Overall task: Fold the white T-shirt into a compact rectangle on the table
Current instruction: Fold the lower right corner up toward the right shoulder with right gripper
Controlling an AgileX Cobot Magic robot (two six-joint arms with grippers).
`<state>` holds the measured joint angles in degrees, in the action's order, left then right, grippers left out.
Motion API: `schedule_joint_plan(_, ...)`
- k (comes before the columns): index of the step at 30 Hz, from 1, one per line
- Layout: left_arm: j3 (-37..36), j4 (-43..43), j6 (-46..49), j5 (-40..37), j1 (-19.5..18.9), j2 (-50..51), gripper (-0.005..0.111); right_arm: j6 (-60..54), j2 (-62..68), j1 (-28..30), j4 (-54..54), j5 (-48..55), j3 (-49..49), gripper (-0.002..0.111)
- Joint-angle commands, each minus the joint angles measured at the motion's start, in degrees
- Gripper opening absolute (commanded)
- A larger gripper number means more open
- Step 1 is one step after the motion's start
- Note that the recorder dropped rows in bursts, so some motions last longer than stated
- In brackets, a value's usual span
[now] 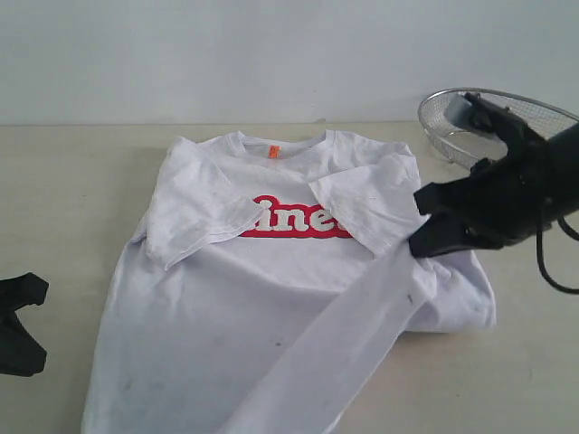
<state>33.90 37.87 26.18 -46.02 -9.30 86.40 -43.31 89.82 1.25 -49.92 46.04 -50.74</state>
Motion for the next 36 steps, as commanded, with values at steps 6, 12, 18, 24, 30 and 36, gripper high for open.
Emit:
schedule_joint_plan(6,0.0,0.1,0.4,0.2,-0.2,0.0,0.005,-0.1,2.3,0.2,-0.4,-2.5,-9.6,0.0)
schedule_joint_plan(12,0.0,-0.4,0.4,0.0,-0.2,0.0,0.005,-1.3,8.3,0.2,-0.5,-2.7,-16.4,0.0)
schedule_joint_plan(18,0.0,-0.4,0.4,0.0,-0.2,0.0,0.005,-1.0,14.6,0.2,-0.5,-3.2,-24.2,0.0)
schedule_joint_plan(24,0.0,-0.4,0.4,0.0,-0.2,0.0,0.005,-0.7,20.3,0.2,-0.5,-5.4,-30.3,0.0)
schedule_joint_plan(30,0.0,-0.8,0.4,0.4,-0.2,0.0,0.005,0.4,26.0,0.2,-0.5,-8.8,-34.2,0.0)
schedule_joint_plan(36,0.2,-1.0,0.4,2.4,-0.2,0.0,0.005,1.0,29.1,0.2,-0.5,-16.4,-34.6,0.0)
